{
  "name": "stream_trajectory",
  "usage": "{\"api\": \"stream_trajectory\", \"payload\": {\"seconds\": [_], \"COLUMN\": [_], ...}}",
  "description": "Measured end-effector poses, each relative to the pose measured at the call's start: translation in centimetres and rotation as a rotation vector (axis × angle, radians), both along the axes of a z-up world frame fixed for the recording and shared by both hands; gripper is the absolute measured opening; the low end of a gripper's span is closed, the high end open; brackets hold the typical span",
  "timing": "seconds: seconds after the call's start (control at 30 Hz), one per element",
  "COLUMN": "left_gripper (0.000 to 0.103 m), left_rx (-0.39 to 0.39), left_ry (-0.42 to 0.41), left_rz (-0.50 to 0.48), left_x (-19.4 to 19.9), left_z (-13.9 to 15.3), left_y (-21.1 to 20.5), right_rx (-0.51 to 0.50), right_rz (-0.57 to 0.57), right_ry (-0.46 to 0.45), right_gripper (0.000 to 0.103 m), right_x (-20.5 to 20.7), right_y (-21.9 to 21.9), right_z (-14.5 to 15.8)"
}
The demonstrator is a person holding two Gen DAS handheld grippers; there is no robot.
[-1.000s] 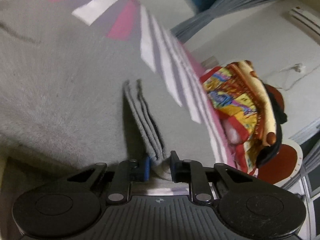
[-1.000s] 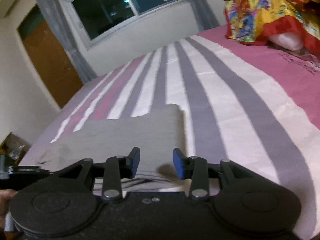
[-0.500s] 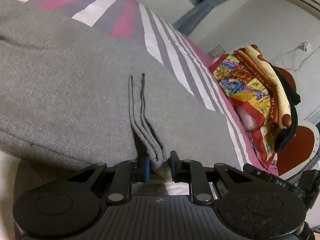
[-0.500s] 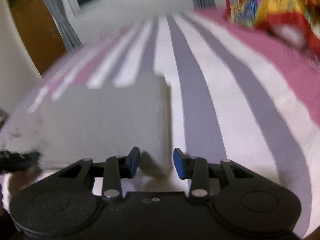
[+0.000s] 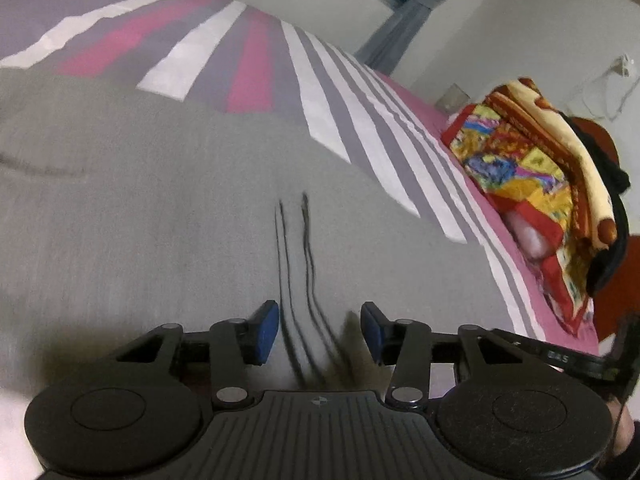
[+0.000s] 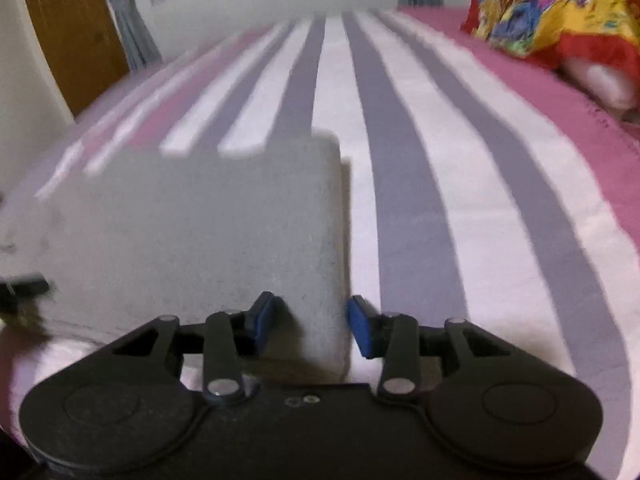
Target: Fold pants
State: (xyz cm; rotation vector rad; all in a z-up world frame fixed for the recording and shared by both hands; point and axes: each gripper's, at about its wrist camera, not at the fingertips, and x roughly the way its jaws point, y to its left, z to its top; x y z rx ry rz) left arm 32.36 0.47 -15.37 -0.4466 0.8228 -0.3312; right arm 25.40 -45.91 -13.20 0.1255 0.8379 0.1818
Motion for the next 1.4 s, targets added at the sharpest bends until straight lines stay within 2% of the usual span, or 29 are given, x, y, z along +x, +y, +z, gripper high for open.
{"api": "stream_trajectory", "payload": {"seconds": [0.07, 0.27, 0.4, 0.53, 0.67, 0.9, 1.3, 1.4], "left_gripper": [0.046, 0.046, 0.046, 0.046, 0.046, 0.046, 0.046, 0.046], "left_rx": [0.005, -0.006, -0.005, 0.018, 0.065, 0.138, 0.158, 0.129], "left_ry": [0.012, 0.040, 0.043, 0.022, -0.004, -0.036, -0.042, -0.047], "left_rz": [-0.001, 0.007, 0.010, 0.003, -0.008, -0.020, -0.005, 0.013], "left_x": [1.8, 7.0, 8.4, 7.1, 4.3, 0.0, -3.7, -4.5], "left_z": [-0.2, -0.8, -1.2, -1.2, -1.0, -0.4, 0.1, 0.8], "left_y": [0.2, -0.1, -0.6, -1.0, -1.3, -1.7, -1.0, -0.8], "right_rx": [-0.006, -0.073, -0.044, -0.027, -0.071, -0.065, -0.078, -0.073], "right_rz": [0.000, 0.006, -0.021, -0.034, 0.005, 0.010, 0.005, -0.005], "right_ry": [-0.044, -0.016, 0.005, -0.001, -0.003, 0.025, 0.045, 0.033], "right_gripper": [0.041, 0.043, 0.053, 0.056, 0.058, 0.060, 0.061, 0.061], "right_x": [0.8, 7.0, 10.3, 9.3, 5.7, 0.7, -1.8, -2.3], "right_y": [0.2, 0.8, 0.8, 1.1, 1.5, 0.9, 0.6, 0.4], "right_z": [1.0, 0.8, 0.0, -0.1, -0.3, 0.1, 0.6, 1.0]}}
